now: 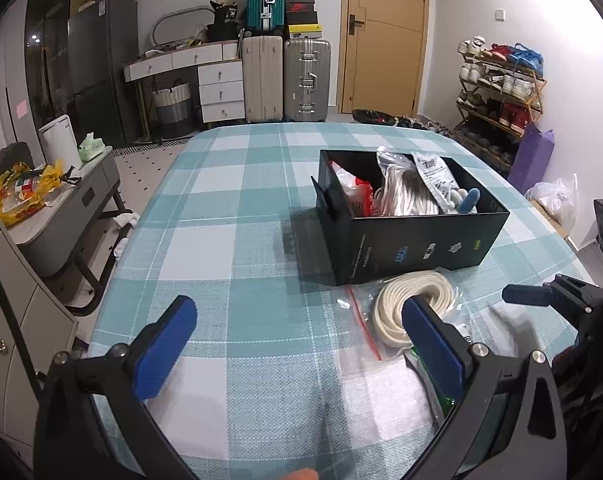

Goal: Organize soft objects
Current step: 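Move the right gripper to the green medicine sachet on the table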

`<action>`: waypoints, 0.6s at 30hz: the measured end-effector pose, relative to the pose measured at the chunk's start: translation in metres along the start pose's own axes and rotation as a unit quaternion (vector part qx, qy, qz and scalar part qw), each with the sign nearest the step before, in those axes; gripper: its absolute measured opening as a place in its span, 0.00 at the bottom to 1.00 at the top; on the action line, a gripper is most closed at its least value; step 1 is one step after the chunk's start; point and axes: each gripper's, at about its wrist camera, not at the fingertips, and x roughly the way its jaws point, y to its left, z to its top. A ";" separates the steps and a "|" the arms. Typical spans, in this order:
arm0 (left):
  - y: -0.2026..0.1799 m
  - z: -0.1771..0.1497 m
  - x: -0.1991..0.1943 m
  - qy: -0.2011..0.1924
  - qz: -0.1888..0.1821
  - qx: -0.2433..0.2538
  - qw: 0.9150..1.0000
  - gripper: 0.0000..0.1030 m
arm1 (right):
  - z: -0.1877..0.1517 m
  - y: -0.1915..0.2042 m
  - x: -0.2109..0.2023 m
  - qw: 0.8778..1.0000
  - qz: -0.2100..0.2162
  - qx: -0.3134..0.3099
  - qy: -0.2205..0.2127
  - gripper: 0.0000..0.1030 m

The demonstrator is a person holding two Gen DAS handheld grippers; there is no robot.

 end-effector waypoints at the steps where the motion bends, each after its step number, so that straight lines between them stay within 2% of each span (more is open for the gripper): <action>1: 0.000 0.000 0.000 -0.001 0.001 -0.001 1.000 1.00 | -0.001 0.004 0.002 1.000 0.000 -0.003 0.003 0.99; 15: 0.009 0.000 0.004 0.001 0.013 -0.008 1.000 1.00 | 0.000 0.036 0.025 0.999 -0.024 -0.029 0.030 0.99; 18: 0.008 -0.001 0.004 0.001 0.012 -0.006 1.000 1.00 | 0.001 0.035 0.032 0.998 -0.044 -0.033 0.037 0.99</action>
